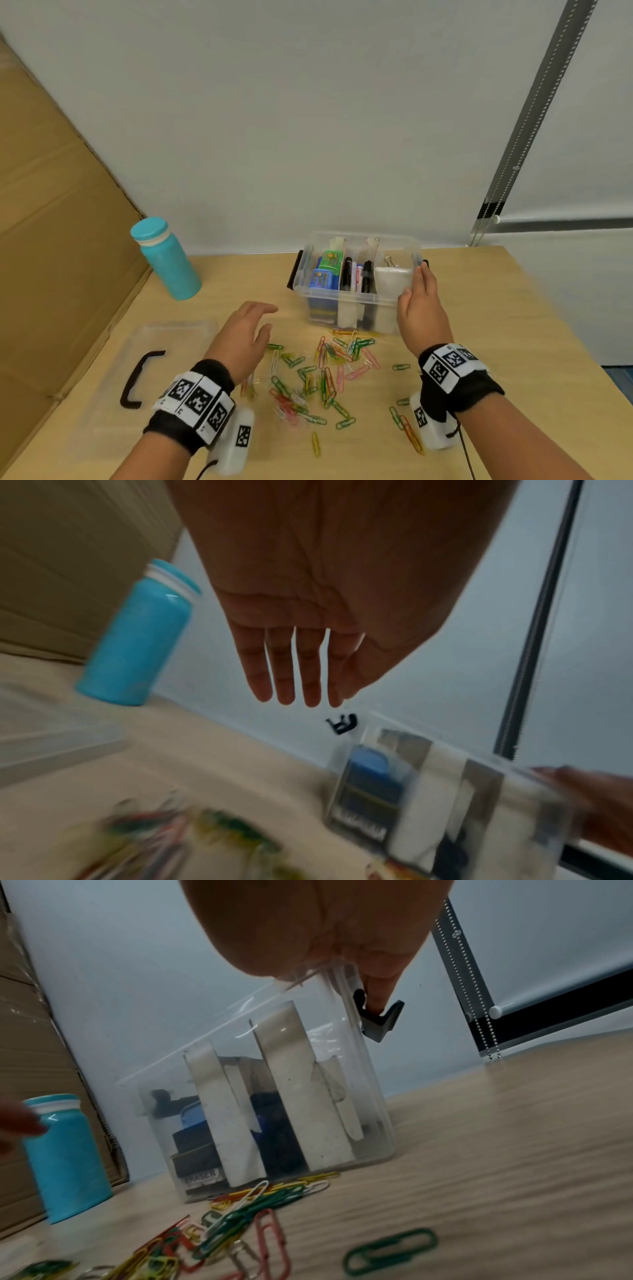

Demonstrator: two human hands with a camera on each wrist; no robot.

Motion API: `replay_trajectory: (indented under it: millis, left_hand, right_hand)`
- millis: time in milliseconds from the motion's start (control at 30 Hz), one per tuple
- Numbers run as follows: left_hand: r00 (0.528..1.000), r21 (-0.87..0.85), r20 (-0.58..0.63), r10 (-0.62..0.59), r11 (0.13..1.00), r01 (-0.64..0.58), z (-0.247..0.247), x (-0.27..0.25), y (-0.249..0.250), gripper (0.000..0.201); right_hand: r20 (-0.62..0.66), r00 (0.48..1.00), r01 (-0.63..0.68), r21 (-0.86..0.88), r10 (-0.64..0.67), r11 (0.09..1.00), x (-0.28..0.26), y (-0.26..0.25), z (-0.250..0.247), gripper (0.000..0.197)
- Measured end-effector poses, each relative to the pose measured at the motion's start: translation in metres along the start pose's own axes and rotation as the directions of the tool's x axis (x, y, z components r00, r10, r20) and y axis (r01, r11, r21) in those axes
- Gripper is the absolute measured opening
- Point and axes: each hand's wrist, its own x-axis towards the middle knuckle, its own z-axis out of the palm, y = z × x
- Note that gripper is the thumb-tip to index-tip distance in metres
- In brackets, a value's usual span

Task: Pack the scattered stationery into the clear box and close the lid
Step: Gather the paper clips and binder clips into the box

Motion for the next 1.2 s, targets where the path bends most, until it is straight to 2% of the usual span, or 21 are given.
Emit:
replay_trajectory:
  millis: [133,267,333,400,433,500,567,600,700,800,867,933,1000,1100,1200]
  left_hand:
    - [0.979,0.059,0.097,-0.18,0.983,0.175,0.014,-0.035,-0.035,0.033]
    - [0.941,0.12,0.194,-0.276,0.959,0.256,0.018,-0.052,-0.049,0.047]
    - [0.917,0.166,0.238,-0.321,0.943,0.288,0.016,-0.055,-0.055,0.062]
    - [0.882,0.187,0.282,-0.377,0.924,0.335,0.015,-0.057,-0.06,0.077]
    - [0.863,0.177,0.307,-0.401,0.915,0.362,0.015,-0.058,-0.061,0.082]
    - [0.836,0.142,0.358,-0.415,0.909,0.391,0.018,-0.059,-0.062,0.086]
    - [0.839,0.093,0.388,-0.381,0.922,0.376,0.024,-0.057,-0.059,0.082]
    - [0.849,0.069,0.393,-0.352,0.932,0.355,0.028,-0.055,-0.056,0.079]
    - [0.87,0.007,0.419,-0.259,0.959,0.282,0.039,-0.05,-0.041,0.069]
    - [0.895,-0.077,0.417,-0.161,0.974,0.212,0.047,-0.047,-0.03,0.063]
    - [0.922,-0.099,0.361,-0.14,0.977,0.187,0.044,-0.043,-0.034,0.062]
    - [0.948,-0.041,0.277,-0.16,0.983,0.178,0.037,-0.037,-0.044,0.059]
    - [0.949,0.029,0.237,-0.21,0.977,0.209,0.032,-0.03,-0.056,0.061]
    - [0.909,0.118,0.322,-0.266,0.964,0.24,0.034,-0.023,-0.063,0.066]
    - [0.894,0.172,0.374,-0.245,0.966,0.193,0.048,-0.026,-0.052,0.069]
  right_hand:
    - [0.045,0.998,0.04,-0.004,-0.04,0.999,0.002,-0.009,0.006,0.054]
    - [0.046,0.996,0.077,-0.008,-0.077,0.997,-0.003,-0.019,0.002,0.052]
    - [-0.055,0.981,0.181,-0.097,-0.187,0.979,-0.018,-0.028,-0.005,0.048]
    - [-0.111,0.934,0.322,-0.154,-0.34,0.934,-0.04,-0.04,-0.009,0.036]
    - [-0.07,0.911,0.391,-0.155,-0.405,0.907,-0.051,-0.043,-0.009,0.029]
    - [0.136,0.87,0.491,-0.144,-0.474,0.859,-0.066,-0.044,-0.002,0.023]
    - [0.36,0.833,0.507,-0.188,-0.421,0.842,-0.068,-0.036,0.011,0.03]
    - [0.432,0.829,0.482,-0.225,-0.356,0.847,-0.065,-0.03,0.019,0.036]
    - [0.54,0.83,0.367,-0.343,-0.138,0.864,-0.06,-0.021,0.04,0.057]
    - [0.583,0.811,0.311,-0.369,-0.042,0.876,-0.063,-0.02,0.056,0.066]
    - [0.589,0.807,0.335,-0.398,-0.042,0.854,-0.07,-0.02,0.061,0.065]
    - [0.611,0.788,0.377,-0.383,-0.075,0.844,-0.081,-0.024,0.059,0.065]
    - [0.64,0.758,0.413,-0.32,-0.127,0.852,-0.088,-0.028,0.056,0.061]
    - [0.619,0.761,0.423,-0.247,-0.193,0.872,-0.08,-0.035,0.053,0.049]
    - [0.588,0.793,0.382,-0.276,-0.16,0.882,-0.066,-0.038,0.061,0.053]
